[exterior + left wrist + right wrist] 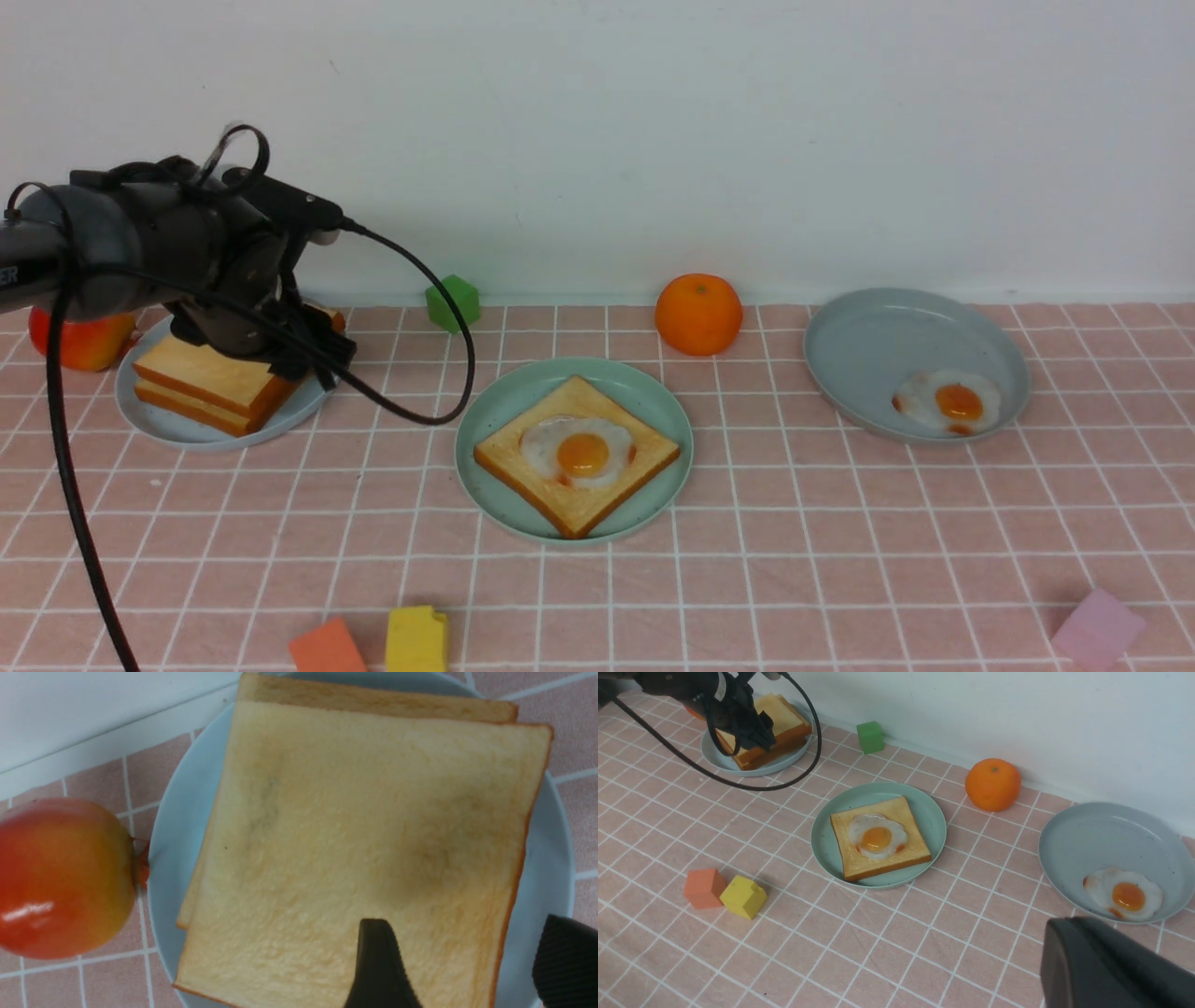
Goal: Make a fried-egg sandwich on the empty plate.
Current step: Use the left arm to grab a slice of bread
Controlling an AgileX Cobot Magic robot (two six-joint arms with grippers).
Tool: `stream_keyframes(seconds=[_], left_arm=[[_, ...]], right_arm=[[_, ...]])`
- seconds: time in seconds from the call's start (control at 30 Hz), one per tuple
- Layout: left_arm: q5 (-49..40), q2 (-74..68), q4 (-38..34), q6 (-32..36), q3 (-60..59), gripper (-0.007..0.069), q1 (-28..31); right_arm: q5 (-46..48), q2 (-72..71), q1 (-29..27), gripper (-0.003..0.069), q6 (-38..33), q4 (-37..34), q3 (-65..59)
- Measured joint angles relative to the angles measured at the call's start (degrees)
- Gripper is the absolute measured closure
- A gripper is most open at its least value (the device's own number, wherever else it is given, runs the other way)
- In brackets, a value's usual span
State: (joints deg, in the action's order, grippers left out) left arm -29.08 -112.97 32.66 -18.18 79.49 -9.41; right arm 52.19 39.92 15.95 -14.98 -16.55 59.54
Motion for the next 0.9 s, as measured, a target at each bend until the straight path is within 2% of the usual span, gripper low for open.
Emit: stream_keyframes(seconds=[0.37, 0.53, 0.67, 0.9], left_arm=[[1.17, -2.58, 1.76, -0.05, 0.00, 0.0180, 0.00], [1.43, -3.54, 2.61, -1.34, 0.10, 0.0207, 0.00], [1.43, -3.54, 2.81, -3.10, 0.38, 0.0279, 0.02], [1.48, -3.54, 2.88, -3.48, 0.43, 0.0464, 0.08]], right_arm=[[-0.06, 0.00, 0.00, 0.0654, -0.07, -0.04, 0.00], [0.56, 0.00, 0.00, 0.0654, -0.11, -0.04, 0.00], [1.02, 0.00, 0.00, 0.0654, -0.11, -0.11, 0.00], [1.20, 0.00, 0.00, 0.0652, -0.11, -0.44, 0.00]])
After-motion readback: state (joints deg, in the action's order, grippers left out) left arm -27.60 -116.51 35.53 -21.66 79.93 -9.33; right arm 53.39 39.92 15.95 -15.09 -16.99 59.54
